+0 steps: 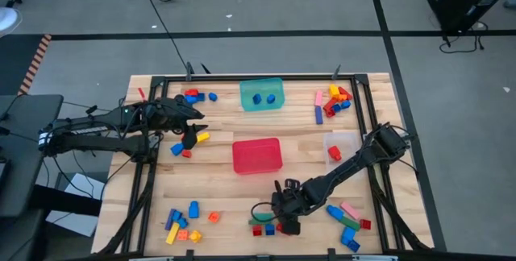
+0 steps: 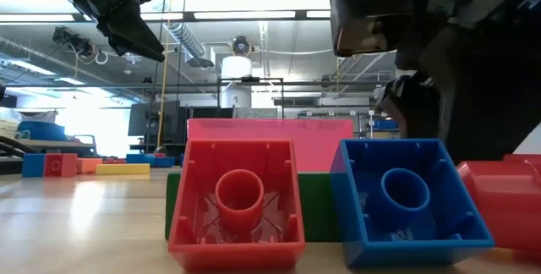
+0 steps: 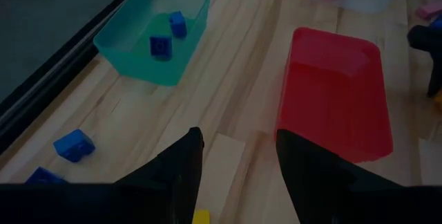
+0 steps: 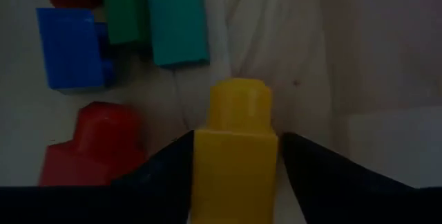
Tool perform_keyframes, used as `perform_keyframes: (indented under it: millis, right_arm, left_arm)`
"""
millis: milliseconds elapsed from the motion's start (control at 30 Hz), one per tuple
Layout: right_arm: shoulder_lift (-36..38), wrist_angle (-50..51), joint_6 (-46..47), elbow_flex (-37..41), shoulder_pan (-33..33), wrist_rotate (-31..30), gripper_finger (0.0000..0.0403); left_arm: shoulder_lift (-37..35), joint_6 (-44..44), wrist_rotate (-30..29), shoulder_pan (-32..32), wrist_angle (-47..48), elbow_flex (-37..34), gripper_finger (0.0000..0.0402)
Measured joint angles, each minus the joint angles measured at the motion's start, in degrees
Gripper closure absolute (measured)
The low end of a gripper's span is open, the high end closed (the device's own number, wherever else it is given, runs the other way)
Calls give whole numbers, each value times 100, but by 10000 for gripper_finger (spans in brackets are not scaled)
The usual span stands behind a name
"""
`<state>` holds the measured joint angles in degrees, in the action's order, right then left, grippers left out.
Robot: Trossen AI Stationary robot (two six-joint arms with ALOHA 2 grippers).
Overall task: Sort blocks by size
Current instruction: Put the yellow 1 stud game piece into the transparent bin
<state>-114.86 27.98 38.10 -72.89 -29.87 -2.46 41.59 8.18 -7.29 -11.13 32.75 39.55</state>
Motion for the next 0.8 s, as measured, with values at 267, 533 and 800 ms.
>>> perform_keyframes:
  millis: [267,533,800]
  right_arm:
    - [15,404,-343,-159,49,39,261]
    - [1215,2443,602,-276,189,-1128,261]
    - [3557,3951,3553,613,188,-2713,261]
  left_arm:
    - [-1,1,0,1,-1,2,208]
    - [-1,1,0,0,-22,1,208]
    - [2,394,0,1,-17,-144,208]
